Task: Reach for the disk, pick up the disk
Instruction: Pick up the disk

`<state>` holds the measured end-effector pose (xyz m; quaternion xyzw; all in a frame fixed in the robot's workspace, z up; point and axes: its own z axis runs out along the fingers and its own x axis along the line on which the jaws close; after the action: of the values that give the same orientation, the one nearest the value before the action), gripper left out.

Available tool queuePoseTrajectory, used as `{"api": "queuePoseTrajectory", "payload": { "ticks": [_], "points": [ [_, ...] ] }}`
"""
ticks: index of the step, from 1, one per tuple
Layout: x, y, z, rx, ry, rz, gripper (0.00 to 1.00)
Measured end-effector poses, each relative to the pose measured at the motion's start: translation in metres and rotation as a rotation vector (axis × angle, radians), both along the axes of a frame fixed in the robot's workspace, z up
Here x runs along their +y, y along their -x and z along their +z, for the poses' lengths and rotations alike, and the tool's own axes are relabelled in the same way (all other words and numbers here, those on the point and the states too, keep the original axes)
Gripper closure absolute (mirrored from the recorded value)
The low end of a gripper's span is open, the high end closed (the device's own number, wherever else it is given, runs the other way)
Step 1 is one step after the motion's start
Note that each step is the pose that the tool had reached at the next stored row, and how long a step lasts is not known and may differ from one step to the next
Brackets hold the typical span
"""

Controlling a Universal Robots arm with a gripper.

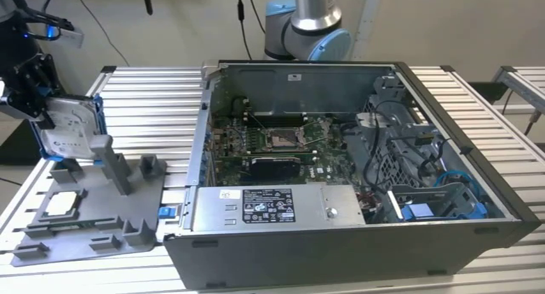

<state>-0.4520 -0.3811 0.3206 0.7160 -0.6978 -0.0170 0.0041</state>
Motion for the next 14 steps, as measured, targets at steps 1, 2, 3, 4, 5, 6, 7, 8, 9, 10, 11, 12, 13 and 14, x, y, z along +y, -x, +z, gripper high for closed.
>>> {"api": "queuePoseTrajectory", "payload": {
  "ticks": [1,2,3,4,5,6,7,8,9,10,11,12,13,14],
  "points": [
    [0.0,0.0,0.0007,0.0,0.0,0.0,1.0],
    [0.0,0.0,0.0013,0.0,0.0,0.0,1.0],
    [0.0,0.0,0.0019,0.0,0.0,0.0,1.0],
    [0.0001,0.0,0.0027,0.0,0.0,0.0,1.0],
    [0.0001,0.0,0.0035,0.0,0.0,0.0,1.0],
    [0.0001,0.0,0.0043,-0.0001,0.0,0.0,1.0],
    [0.0001,0.0,0.0053,0.0,0.0,0.0,1.0],
    [0.0001,0.0,0.0063,0.0,0.0,0.0,1.0],
    [0.0,0.0,0.0074,0.0,0.0,0.0,1.0],
    [0.0,0.0,0.0086,0.0,0.0,0.0,1.0],
    [0.0,0.0,0.0097,0.0001,0.0001,0.0,1.0],
    [0.0,0.0,0.0107,0.0001,0.0,0.0,1.0],
    [0.0,0.0,0.0118,0.0001,0.0,0.0,1.0],
    [0.0,0.0,0.0129,0.0001,0.0,0.0,1.0]
  ]
}}
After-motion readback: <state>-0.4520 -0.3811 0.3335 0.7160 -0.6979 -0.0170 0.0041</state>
